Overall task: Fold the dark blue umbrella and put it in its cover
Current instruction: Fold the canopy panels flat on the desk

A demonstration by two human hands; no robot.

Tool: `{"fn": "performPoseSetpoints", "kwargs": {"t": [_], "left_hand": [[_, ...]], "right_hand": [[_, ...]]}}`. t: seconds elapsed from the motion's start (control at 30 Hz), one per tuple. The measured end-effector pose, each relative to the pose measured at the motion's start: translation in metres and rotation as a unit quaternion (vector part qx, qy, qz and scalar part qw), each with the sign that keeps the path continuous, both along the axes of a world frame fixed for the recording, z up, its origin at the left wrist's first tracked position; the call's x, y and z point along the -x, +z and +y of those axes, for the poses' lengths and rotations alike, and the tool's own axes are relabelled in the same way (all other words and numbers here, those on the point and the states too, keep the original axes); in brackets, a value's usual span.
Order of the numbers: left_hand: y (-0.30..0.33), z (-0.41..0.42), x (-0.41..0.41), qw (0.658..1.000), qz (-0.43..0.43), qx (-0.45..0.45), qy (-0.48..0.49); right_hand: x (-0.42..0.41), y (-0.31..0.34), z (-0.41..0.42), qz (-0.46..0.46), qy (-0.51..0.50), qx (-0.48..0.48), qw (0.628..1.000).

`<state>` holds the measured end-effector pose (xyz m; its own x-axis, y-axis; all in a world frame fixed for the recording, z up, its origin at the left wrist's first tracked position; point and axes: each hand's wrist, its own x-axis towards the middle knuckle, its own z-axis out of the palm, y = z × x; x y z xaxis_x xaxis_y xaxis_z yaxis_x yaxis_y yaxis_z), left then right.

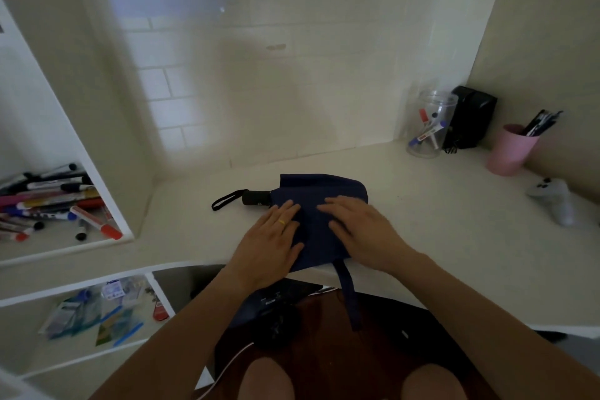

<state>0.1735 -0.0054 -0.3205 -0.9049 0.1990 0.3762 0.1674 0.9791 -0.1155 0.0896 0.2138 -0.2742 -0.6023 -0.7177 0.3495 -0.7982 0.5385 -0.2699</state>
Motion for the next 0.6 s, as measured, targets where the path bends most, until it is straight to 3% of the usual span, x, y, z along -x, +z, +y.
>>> {"fn": "performPoseSetpoints", "kwargs": {"t": [0.07, 0.13, 0.23, 0.37, 0.6], "left_hand": [[0.003, -0.007, 0.002, 0.999, -0.032, -0.005, 0.016], [0.008, -0.011, 0.005, 0.998, -0.057, 0.003, 0.032], [0.015, -0.009, 0.011, 0.993, -0.110, 0.013, 0.046], [0.004, -0.017, 0.009, 0.994, -0.104, 0.037, -0.005], [0.012, -0.020, 0.005, 0.998, -0.054, 0.044, 0.011]], "right_hand": [[0.012, -0.014, -0.006, -0.007, -0.003, -0.136, 0.991], [0.024, -0.021, -0.006, -0.003, 0.001, -0.195, 0.981], [0.033, -0.028, -0.005, -0.010, 0.013, -0.222, 0.975], [0.034, -0.045, -0.004, -0.025, 0.010, -0.233, 0.972], [0.035, -0.047, -0.005, -0.011, 0.011, -0.228, 0.974]]}}
